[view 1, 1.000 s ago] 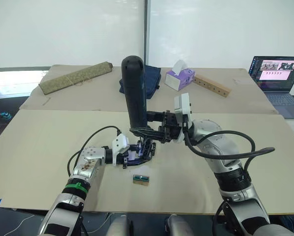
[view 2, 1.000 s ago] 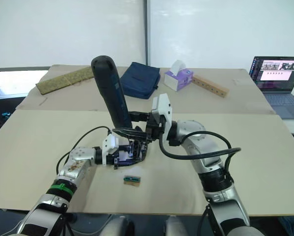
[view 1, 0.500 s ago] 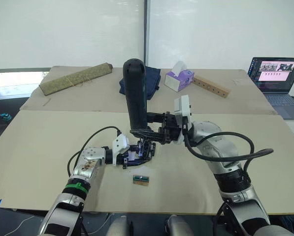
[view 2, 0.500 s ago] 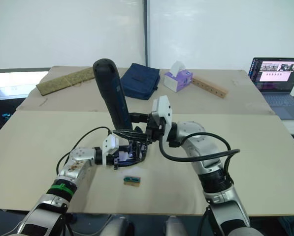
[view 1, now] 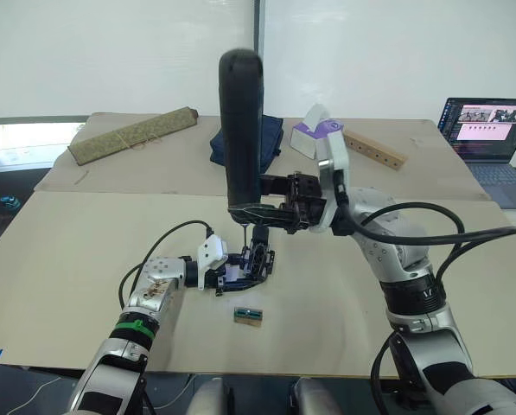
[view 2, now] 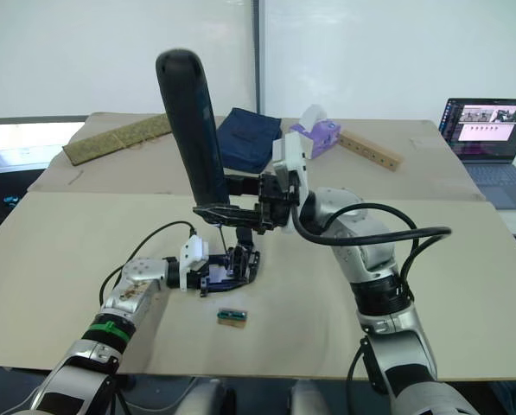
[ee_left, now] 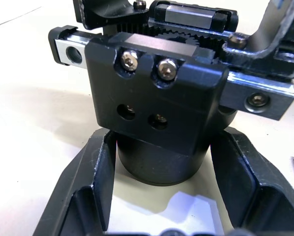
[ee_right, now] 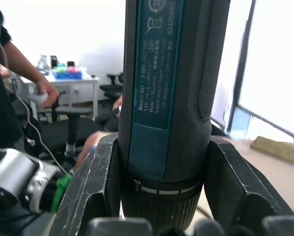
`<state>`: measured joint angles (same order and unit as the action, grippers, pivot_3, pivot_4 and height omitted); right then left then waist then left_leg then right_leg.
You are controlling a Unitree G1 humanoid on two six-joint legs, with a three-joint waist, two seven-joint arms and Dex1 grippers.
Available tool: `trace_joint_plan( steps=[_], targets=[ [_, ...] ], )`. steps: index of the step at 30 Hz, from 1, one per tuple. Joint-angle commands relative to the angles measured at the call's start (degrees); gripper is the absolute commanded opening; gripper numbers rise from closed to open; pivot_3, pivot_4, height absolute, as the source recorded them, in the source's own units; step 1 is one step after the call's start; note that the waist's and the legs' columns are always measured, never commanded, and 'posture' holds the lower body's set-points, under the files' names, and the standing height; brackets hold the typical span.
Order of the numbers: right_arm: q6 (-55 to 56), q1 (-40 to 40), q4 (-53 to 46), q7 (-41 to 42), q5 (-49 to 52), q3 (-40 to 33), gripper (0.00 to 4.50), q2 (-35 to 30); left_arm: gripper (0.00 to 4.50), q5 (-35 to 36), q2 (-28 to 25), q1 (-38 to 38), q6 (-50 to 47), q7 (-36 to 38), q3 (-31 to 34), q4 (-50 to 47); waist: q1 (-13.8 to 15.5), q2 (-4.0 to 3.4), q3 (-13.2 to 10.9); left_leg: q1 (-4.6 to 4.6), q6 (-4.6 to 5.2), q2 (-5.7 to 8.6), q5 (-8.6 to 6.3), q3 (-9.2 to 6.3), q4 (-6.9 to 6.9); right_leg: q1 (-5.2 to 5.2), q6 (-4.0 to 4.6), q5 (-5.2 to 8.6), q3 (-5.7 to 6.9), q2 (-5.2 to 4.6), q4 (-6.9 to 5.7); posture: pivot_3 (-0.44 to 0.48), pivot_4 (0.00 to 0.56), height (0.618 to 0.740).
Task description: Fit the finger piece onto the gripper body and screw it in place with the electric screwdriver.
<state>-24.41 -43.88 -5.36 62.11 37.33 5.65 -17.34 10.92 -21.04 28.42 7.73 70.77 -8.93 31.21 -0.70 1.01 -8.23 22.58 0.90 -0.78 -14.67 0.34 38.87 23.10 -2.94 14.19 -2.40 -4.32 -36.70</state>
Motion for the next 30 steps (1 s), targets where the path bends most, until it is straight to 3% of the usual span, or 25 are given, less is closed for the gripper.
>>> trace_joint_plan(
  steps=[1, 2, 5, 7, 11, 15, 18, 23, 27, 30],
  targets=[
    [1.1, -2.1, -3.0, 0.3, 3.0, -3.0, 1.92, 0.5, 2.3, -2.2, -0.5, -0.6, -1.2, -0.8, -1.3, 1.6, 0.0, 0.0, 0.0, 0.0, 0.0, 0.0, 0.0, 0.0, 0.0, 0.0, 0.0, 0.0, 0.0, 0.0, 0.0, 0.0, 0.15, 0.74],
    [1.0, -2.2, -3.2, 0.4, 3.3, -3.2, 1.92, 0.4, 2.3, -2.4, -0.6, -0.6, -0.9, -1.1, -1.3, 1.5, 0.0, 0.0, 0.0, 0.0, 0.0, 0.0, 0.0, 0.0, 0.0, 0.0, 0.0, 0.0, 0.01, 0.01, 0.0, 0.0, 0.15, 0.74],
    [-0.2, -3.6, -5.4, 0.1, 6.0, -4.7, 1.92, 0.5, 3.81, -2.0, -0.2, -0.6, -1.8, -2.9, -0.4, 1.4, 0.0, -0.01, 0.0, 0.01, 0.0, 0.0, 0.0, 0.0, 0.0, 0.0, 0.0, 0.0, 0.0, 0.0, 0.0, 0.0, 0.15, 0.74],
    [-0.8, -4.5, -6.2, -1.0, 7.3, -5.6, 1.92, 0.6, 4.45, -1.7, -0.6, -1.0, -2.1, -2.6, -0.4, 0.9, 0.0, -0.03, 0.0, 0.01, 0.0, -0.01, 0.0, 0.0, 0.0, 0.03, 0.0, 0.0, -0.01, 0.0, -0.02, 0.0, 0.15, 0.74],
    [-5.6, -4.5, -10.3, -3.0, 12.8, -9.4, 1.92, -3.1, 4.45, 0.6, -4.1, -3.9, -2.4, 0.4, 1.3, -2.0, -0.3, -0.01, 0.0, 0.0, 0.0, -0.06, 0.0, -0.03, -0.03, 0.04, 0.0, 0.0, 0.01, 0.03, -0.02, 0.0, 0.15, 0.74],
    [-8.1, 1.2, -15.5, -3.5, 14.6, -12.2, 1.92, -9.2, 4.45, 2.8, -8.4, -6.5, -2.3, 1.1, 4.8, -3.5, -0.8, -0.01, 0.0, 0.0, 0.0, -0.11, -0.01, -0.03, -0.15, 0.08, 0.02, 0.0, -0.01, -0.02, 0.05, 0.0, 0.15, 0.74],
    [-6.9, 11.1, -19.7, -2.1, 12.8, -15.9, 1.92, -15.6, 4.45, 6.9, -13.5, -10.4, 1.1, 6.2, 9.1, -5.0, -1.3, 0.0, 0.0, 0.0, 0.0, -0.18, -0.01, -0.04, -0.23, 0.12, 0.14, 0.07, -0.01, -0.03, 0.03, 0.0, 0.15, 0.74],
    [-1.9, 25.7, -22.4, 0.0, 9.4, -21.4, 1.92, -20.8, 4.45, 12.4, -19.9, -15.4, 4.9, 14.9, 15.3, -5.1, -1.3, -0.03, -0.3, 0.05, 0.0, -0.17, 0.0, -0.02, -0.32, 0.2, 0.22, 0.12, -0.01, -0.18, 0.06, 0.0, 0.15, 0.74],
    [1.2, 31.6, -23.6, 0.7, 8.0, -22.3, 1.92, -21.5, 4.45, 15.9, -20.8, -19.1, 3.5, 16.8, 17.4, -10.4, -0.7, -0.1, -0.5, 0.14, 0.0, -0.17, 0.0, 0.0, -0.29, 0.23, 0.21, 0.11, 0.0, -0.23, 0.18, 0.0, 0.15, 0.74],
    [1.5, 31.5, -25.4, -1.3, 8.3, -20.3, 1.92, -20.2, 4.45, 17.1, -20.0, -22.2, 2.9, 17.0, 16.9, -16.3, -0.5, -0.12, -0.6, 0.18, -0.01, -0.17, 0.0, 0.02, -0.26, 0.23, 0.19, 0.1, -0.01, -0.27, 0.21, 0.0, 0.15, 0.74]
  ],
)
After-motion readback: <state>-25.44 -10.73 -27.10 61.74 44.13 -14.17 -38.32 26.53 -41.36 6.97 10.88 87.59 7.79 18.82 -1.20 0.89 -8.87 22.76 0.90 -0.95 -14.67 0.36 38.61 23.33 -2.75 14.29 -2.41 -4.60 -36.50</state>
